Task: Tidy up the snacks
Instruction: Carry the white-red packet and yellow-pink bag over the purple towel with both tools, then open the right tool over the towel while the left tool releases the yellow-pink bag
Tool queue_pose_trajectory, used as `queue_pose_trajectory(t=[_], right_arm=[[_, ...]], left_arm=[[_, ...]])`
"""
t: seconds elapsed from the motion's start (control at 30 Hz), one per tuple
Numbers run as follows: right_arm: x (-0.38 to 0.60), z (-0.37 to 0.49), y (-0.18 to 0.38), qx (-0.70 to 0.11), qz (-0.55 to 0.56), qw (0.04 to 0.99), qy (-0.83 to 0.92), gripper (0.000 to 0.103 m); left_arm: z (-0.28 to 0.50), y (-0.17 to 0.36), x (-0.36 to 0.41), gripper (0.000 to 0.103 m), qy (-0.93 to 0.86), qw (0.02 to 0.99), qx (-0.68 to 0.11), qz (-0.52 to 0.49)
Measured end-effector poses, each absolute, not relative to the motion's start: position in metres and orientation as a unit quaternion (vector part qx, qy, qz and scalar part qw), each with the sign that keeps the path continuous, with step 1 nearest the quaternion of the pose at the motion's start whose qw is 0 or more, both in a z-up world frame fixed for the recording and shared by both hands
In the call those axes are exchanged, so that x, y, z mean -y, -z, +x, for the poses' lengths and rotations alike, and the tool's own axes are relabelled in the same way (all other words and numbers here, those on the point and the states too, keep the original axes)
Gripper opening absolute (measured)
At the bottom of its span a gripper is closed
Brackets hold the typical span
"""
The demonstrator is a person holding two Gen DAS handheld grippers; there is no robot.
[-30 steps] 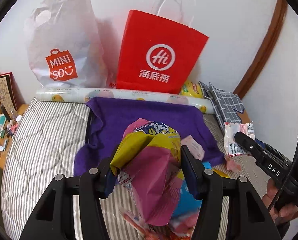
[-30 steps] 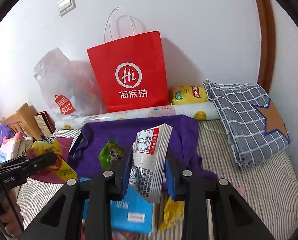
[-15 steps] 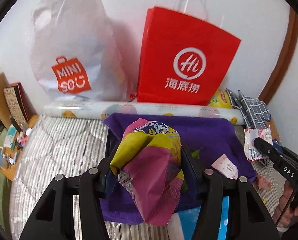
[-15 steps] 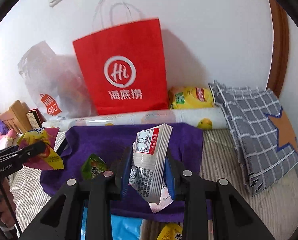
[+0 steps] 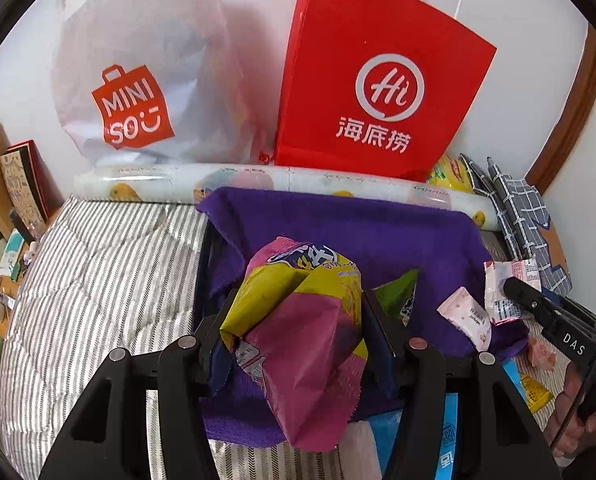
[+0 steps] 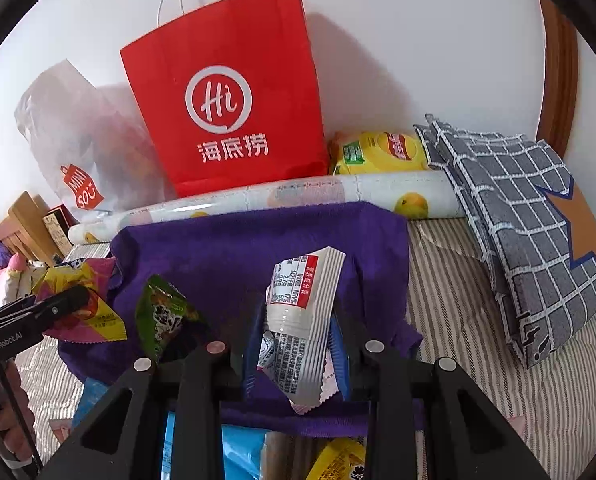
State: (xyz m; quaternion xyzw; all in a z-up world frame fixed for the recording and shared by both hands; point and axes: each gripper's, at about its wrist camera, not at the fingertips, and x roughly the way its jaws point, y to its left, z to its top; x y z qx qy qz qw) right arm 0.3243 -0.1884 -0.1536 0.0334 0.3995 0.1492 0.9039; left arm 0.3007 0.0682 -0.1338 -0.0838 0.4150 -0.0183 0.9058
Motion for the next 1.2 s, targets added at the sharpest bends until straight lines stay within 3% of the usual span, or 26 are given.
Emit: queue_pose_trajectory(t=[0.73,0.93,1.2], right_arm=[[0.18,0.32,0.158,-0.398,0.021,0.904,-0.156,0.031],[0.184,0.315,0.149,-0.376,0.029,0.912,-0.16,0.046],[0.182,0.313,0.149,-0.373,0.024,0.913,-0.161,0.049]], left_arm=[[0.302,0.146,-0.06,0.058,0.019,0.901,-0.428,-0.073],[0.301,0.146,-0.059,0.058,0.02,0.9,-0.429,-0.073],[0.301,0.147,-0.058,0.058,0.022,0.9,-0.43,-0.073]])
